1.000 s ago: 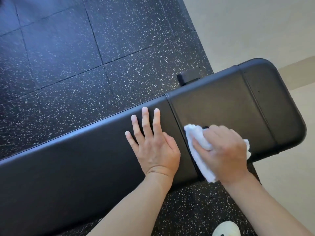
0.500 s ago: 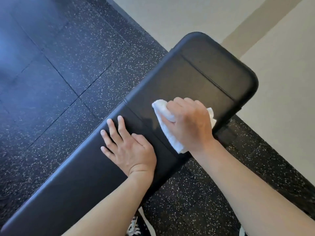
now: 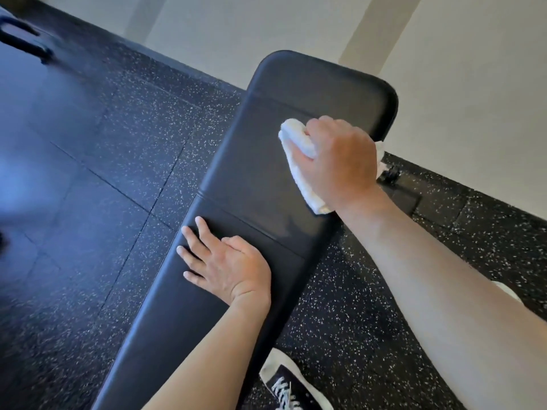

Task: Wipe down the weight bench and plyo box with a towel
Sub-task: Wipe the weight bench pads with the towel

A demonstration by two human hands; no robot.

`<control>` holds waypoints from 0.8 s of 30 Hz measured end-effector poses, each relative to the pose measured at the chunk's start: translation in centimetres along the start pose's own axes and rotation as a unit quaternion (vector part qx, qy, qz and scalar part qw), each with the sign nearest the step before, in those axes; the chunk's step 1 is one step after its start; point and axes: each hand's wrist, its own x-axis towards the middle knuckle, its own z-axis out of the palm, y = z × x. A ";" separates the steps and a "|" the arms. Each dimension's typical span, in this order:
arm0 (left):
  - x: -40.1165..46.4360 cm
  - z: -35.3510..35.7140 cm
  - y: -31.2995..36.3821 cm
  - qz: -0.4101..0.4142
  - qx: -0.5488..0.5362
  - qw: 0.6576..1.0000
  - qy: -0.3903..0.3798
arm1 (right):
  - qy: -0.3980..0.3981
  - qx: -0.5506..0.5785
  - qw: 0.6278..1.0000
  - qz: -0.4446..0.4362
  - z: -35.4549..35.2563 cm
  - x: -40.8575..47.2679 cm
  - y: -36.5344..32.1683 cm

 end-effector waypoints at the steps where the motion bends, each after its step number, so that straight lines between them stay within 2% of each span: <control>1: 0.0 -0.1 -0.1 -0.002 -0.004 1.000 -0.003 | 0.006 0.006 1.000 -0.003 -0.3 -0.5 0.1; 4: -0.1 -0.8 -0.8 0.001 -0.020 1.000 -0.020 | 0.035 0.013 0.999 0.026 -1.9 -4.7 0.1; 5: -0.4 -1.3 -1.1 0.024 -0.030 0.999 -0.035 | 0.040 0.017 0.998 0.054 -2.5 -6.5 -0.2; 7: -1.8 -2.7 -1.8 0.133 -0.055 0.984 -0.101 | 0.053 0.045 0.986 0.150 -3.5 -9.7 -1.5; 10: -2.9 -4.7 -1.2 0.361 -0.046 0.912 -0.188 | 0.034 0.135 0.943 0.303 -3.9 -12.5 -3.5; 12: -1.4 -4.1 1.0 0.502 0.006 0.849 -0.167 | 0.032 0.232 0.894 0.383 -3.6 -13.4 -4.4; 13: -0.5 -3.3 2.5 0.544 0.025 0.824 -0.155 | 0.046 0.276 0.865 0.417 -3.4 -13.5 -4.6; 15: 1.2 -1.8 4.9 0.568 0.037 0.810 -0.137 | 0.065 0.307 0.836 0.451 -3.2 -12.6 -4.8; 21: 1.5 0.3 5.4 0.572 0.014 0.813 -0.102 | 0.123 0.292 0.812 0.490 -1.8 -5.5 1.3; 24: 1.2 0.3 5.6 0.572 0.014 0.815 -0.095 | 0.124 0.326 0.797 0.493 -1.7 -6.6 0.1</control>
